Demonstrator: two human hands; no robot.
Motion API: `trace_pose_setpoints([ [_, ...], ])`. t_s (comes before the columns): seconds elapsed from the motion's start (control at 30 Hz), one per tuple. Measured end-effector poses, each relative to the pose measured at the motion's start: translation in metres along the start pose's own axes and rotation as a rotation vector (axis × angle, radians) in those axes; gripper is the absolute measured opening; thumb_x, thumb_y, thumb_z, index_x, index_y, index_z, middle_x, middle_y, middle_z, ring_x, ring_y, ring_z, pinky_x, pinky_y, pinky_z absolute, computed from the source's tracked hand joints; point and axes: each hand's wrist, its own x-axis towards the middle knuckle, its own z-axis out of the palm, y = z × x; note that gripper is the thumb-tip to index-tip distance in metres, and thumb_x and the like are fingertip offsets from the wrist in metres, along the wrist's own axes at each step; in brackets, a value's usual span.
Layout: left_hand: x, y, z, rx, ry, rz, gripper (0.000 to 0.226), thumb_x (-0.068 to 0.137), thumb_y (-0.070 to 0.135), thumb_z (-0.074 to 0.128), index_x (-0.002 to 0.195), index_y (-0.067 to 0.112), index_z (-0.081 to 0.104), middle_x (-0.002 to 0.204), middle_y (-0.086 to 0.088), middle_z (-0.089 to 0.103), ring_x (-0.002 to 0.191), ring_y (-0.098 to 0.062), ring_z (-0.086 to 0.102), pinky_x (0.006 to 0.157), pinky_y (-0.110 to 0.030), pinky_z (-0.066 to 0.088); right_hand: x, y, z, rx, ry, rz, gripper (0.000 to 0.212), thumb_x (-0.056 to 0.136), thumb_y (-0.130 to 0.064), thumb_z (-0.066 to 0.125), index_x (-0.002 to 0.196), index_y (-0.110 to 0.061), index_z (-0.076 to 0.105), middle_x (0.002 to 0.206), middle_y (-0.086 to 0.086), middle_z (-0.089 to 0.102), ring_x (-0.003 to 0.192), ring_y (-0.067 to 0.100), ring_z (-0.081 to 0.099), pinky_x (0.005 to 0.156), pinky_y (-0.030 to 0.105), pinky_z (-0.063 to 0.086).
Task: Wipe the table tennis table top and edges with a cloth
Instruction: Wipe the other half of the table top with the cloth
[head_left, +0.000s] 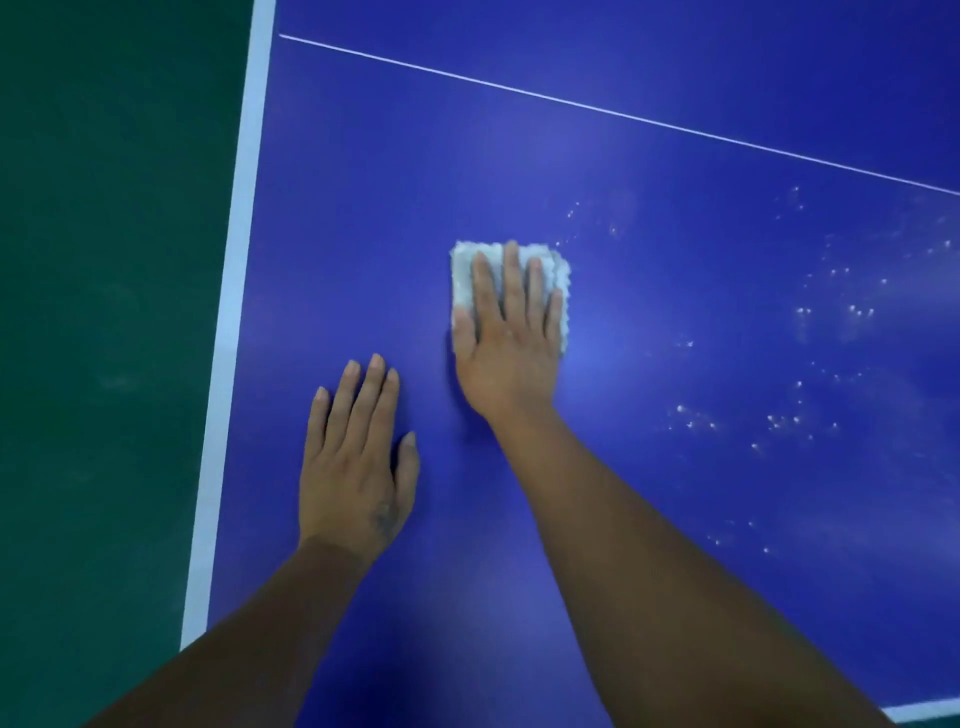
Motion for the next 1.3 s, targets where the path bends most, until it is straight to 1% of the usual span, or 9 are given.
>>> trace_pose_setpoints([
  [0.13, 0.039, 0.025, 0.012, 0.039, 0.027, -0.171, 0.065, 0.110, 0.035, 0.043, 0.168, 0.007, 0.032, 0.177, -0.007, 0.026, 0.166, -0.027, 0.017, 0.135, -0.053, 0.013, 0.054, 0.003, -0.004, 0.079, 0.012, 0.005, 0.064, 0.112, -0.057, 0.022, 0.172, -0.037, 0.012, 0.181, -0.005, 0.001, 0.167, 0.023, -0.003, 0.134, 0.048, -0.004],
  [0.23, 0.049, 0.027, 0.020, 0.098, 0.029, -0.218, 0.068, 0.111, 0.040, 0.037, 0.170, 0.010, 0.025, 0.179, -0.004, 0.019, 0.167, -0.026, 0.011, 0.135, -0.052, 0.009, 0.067, 0.054, -0.006, 0.064, 0.031, 0.087, 0.065, 0.111, -0.059, 0.022, 0.172, -0.037, 0.013, 0.181, -0.004, 0.001, 0.167, 0.024, -0.002, 0.135, 0.048, -0.002],
  [0.43, 0.047, 0.029, 0.026, 0.125, 0.054, -0.217, 0.069, 0.110, 0.039, 0.036, 0.171, 0.010, 0.022, 0.180, -0.004, 0.016, 0.167, -0.026, 0.009, 0.134, -0.055, 0.010, 0.033, 0.154, -0.017, 0.021, 0.020, 0.294, 0.068, 0.111, -0.059, 0.018, 0.173, -0.031, 0.008, 0.181, 0.003, -0.003, 0.167, 0.030, -0.004, 0.133, 0.059, 0.001],
  [0.5, 0.049, 0.029, 0.027, 0.132, 0.065, -0.219, 0.070, 0.109, 0.039, 0.037, 0.171, 0.010, 0.022, 0.180, -0.005, 0.017, 0.167, -0.027, 0.010, 0.134, -0.055, 0.010, 0.024, 0.146, -0.015, -0.025, 0.004, 0.233, 0.068, 0.110, -0.059, 0.012, 0.172, -0.031, 0.008, 0.181, 0.006, -0.002, 0.167, 0.032, -0.003, 0.132, 0.061, 0.002],
  [0.63, 0.048, 0.030, 0.028, 0.131, 0.103, -0.207, 0.070, 0.108, 0.038, 0.040, 0.170, 0.008, 0.027, 0.179, -0.006, 0.022, 0.167, -0.028, 0.014, 0.134, -0.056, 0.012, 0.044, 0.076, -0.011, -0.049, 0.027, -0.004, 0.068, 0.109, -0.060, 0.017, 0.172, -0.033, 0.018, 0.181, 0.007, 0.005, 0.166, 0.034, 0.003, 0.132, 0.059, 0.003],
  [0.77, 0.048, 0.029, 0.030, 0.145, 0.141, -0.188, 0.068, 0.108, 0.038, 0.040, 0.168, 0.007, 0.031, 0.177, -0.008, 0.027, 0.166, -0.028, 0.018, 0.133, -0.057, 0.016, 0.100, 0.030, -0.015, 0.001, 0.011, -0.149, 0.069, 0.109, -0.065, 0.021, 0.172, -0.038, 0.011, 0.181, -0.001, 0.001, 0.167, 0.028, -0.004, 0.132, 0.056, 0.000],
  [0.97, 0.048, 0.028, 0.032, 0.159, 0.160, -0.165, 0.066, 0.109, 0.037, 0.039, 0.168, 0.007, 0.032, 0.176, -0.009, 0.028, 0.166, -0.029, 0.018, 0.133, -0.057, 0.016, 0.147, 0.098, -0.027, 0.047, 0.020, -0.008, 0.065, 0.110, -0.063, 0.021, 0.171, -0.040, 0.014, 0.181, -0.002, 0.002, 0.167, 0.024, -0.002, 0.134, 0.053, -0.002],
  [1.13, 0.048, 0.029, 0.030, 0.152, 0.146, -0.176, 0.067, 0.109, 0.039, 0.038, 0.168, 0.008, 0.031, 0.177, -0.008, 0.027, 0.166, -0.028, 0.017, 0.134, -0.056, 0.014, 0.094, 0.183, -0.032, 0.022, 0.022, 0.148, 0.066, 0.113, -0.058, 0.021, 0.172, -0.032, 0.011, 0.181, 0.003, 0.001, 0.167, 0.028, -0.002, 0.133, 0.054, 0.000],
  [1.3, 0.049, 0.032, 0.029, 0.143, 0.146, -0.176, 0.067, 0.108, 0.038, 0.039, 0.168, 0.009, 0.031, 0.177, -0.006, 0.026, 0.166, -0.027, 0.017, 0.134, -0.056, 0.015, 0.045, 0.160, -0.022, -0.030, -0.014, 0.068, 0.072, 0.107, -0.061, 0.008, 0.172, -0.030, 0.013, 0.181, 0.008, 0.002, 0.167, 0.033, 0.000, 0.132, 0.058, 0.000],
])
